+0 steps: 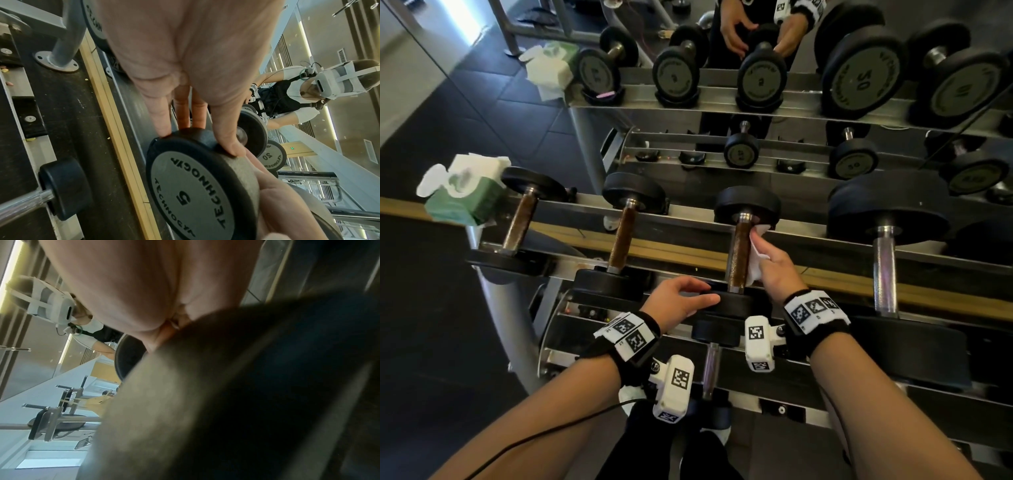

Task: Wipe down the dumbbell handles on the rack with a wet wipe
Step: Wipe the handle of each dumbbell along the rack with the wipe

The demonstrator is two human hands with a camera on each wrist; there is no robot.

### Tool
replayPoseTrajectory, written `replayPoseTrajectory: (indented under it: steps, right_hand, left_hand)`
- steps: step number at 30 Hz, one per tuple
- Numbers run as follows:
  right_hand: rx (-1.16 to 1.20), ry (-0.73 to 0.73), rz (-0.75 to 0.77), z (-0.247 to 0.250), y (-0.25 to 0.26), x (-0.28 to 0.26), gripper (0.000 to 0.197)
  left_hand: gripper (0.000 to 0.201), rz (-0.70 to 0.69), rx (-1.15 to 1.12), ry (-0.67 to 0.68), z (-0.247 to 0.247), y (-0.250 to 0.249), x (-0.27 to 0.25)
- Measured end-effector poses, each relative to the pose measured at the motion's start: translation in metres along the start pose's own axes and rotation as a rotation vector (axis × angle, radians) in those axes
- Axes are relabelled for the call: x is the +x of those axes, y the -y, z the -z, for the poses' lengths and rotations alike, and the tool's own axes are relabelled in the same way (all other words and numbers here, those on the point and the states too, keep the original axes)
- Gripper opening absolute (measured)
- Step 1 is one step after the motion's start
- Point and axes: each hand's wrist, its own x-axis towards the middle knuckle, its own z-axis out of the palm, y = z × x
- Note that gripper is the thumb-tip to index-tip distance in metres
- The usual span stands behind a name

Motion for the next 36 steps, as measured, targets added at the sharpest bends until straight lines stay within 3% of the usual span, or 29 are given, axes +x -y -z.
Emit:
replayPoseTrajectory:
  steps: [4,7,12,18,23,25,27,31,33,36]
  right_hand:
    - [0.021,0.029,-0.078,0.015,0.000,-0.012,0.023]
    - [-0.148,0.040,-0.121,0.027,0.011,-0.010,0.022]
    - [-0.122,-0.085,0.053,0.025,0.032,-0.002,0.030]
    - [-0.057,0.027,0.008,0.001,0.026,-0.006,0.023]
    - [-0.124,0.167,-0.032,0.005,0.009,-0.029,0.030]
    - [-0.247,0.220,-0.036,0.010,0.006,-0.033,0.023]
    - [-0.355,0.176,0.019,0.019,0.008,-0.030,0.022]
    - [-0.275,-0.070,0.192,0.035,0.016,-0.015,0.042]
    - [-0.361,-0.034,0.215,0.032,0.015,-0.009,0.048]
    - [-0.372,0.050,0.134,0.015,0.008,-0.005,0.038]
  left_hand:
    - [0.030,0.006,-0.026,0.018,0.002,-0.003,0.001]
    - [0.031,0.019,-0.055,0.032,0.002,-0.004,0.002]
    - [0.032,0.008,-0.053,0.035,0.003,-0.002,0.001]
    - [0.033,0.009,-0.100,0.022,0.002,0.002,0.003]
    - [0.031,0.000,-0.115,0.001,-0.001,0.002,0.002]
    - [0.031,0.004,-0.119,-0.012,-0.002,0.002,0.002]
    - [0.031,0.009,-0.132,-0.012,-0.003,0.002,0.001]
    - [0.030,-0.005,-0.115,0.005,-0.002,0.002,-0.001]
    - [0.029,-0.014,-0.112,0.003,-0.002,0.003,-0.002]
    - [0.029,-0.029,-0.113,-0.003,-0.004,0.003,-0.003]
